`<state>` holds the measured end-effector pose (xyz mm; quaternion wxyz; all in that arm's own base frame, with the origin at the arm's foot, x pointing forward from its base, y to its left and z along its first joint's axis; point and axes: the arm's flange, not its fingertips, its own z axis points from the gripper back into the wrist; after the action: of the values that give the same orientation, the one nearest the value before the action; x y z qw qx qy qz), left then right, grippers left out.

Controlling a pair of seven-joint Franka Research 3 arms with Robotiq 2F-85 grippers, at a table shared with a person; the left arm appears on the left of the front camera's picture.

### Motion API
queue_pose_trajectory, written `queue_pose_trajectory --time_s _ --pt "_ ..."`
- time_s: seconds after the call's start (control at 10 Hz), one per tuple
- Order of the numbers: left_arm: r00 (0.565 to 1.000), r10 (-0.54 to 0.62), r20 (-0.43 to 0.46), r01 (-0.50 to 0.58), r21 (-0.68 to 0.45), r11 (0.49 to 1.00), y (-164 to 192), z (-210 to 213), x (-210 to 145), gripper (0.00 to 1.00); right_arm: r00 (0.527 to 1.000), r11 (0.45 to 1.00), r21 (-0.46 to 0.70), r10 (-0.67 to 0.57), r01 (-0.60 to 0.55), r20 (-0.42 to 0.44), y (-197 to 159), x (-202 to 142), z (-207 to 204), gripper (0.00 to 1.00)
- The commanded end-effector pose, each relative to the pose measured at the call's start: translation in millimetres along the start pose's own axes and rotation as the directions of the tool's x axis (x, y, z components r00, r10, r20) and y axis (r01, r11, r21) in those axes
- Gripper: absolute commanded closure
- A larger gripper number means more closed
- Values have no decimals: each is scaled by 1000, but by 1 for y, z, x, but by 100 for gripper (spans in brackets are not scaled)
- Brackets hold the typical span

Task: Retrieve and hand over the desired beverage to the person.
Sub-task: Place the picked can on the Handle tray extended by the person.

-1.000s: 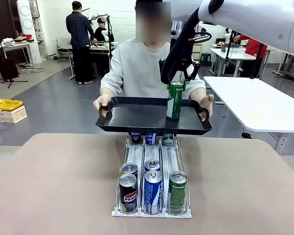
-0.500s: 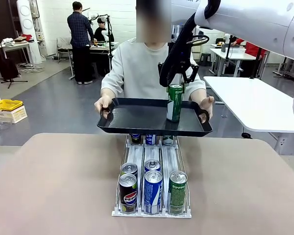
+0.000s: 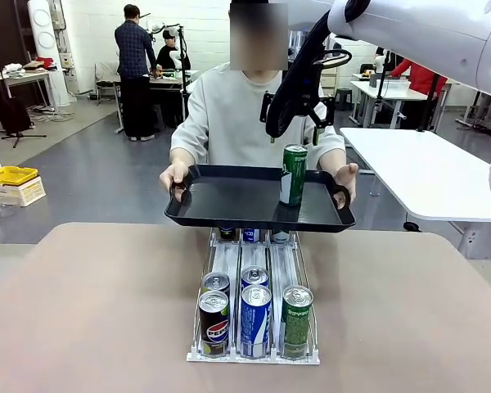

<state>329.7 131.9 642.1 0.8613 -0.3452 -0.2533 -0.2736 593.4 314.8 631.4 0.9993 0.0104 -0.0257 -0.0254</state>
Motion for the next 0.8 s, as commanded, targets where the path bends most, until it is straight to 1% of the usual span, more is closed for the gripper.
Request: queue_pose_trajectory --time_s 0.0,0.1,0.2,0.3,0.4,0.5,0.6,0.7 --pt "1000 -19 14 19 -17 1000 0 2 0 0 999 1000 1 30 -30 -13 3 4 13 0" --pt "1000 -19 14 19 -17 1000 0 2 0 0 999 999 8 32 -32 -3 -4 -10 24 0" --pt "1000 -19 14 19 -17 1000 0 2 0 0 999 999 26 36 -37 26 -18 -39 42 0" --pt "1000 -19 14 19 -17 1000 0 2 0 0 998 998 35 50 -51 27 -35 -72 55 0" --pt "1000 -19 14 19 -17 1000 0 2 0 0 996 998 47 42 -46 82 -61 -108 64 0" --pt "1000 -19 14 19 -17 1000 0 2 0 0 995 996 72 41 -48 96 -91 -135 65 0" --pt "1000 -19 14 19 -17 1000 0 2 0 0 993 994 93 51 -61 102 -120 -161 56 0" --pt "1000 -19 14 19 -17 1000 0 2 0 0 991 991 107 66 -78 112 -136 -179 42 0"
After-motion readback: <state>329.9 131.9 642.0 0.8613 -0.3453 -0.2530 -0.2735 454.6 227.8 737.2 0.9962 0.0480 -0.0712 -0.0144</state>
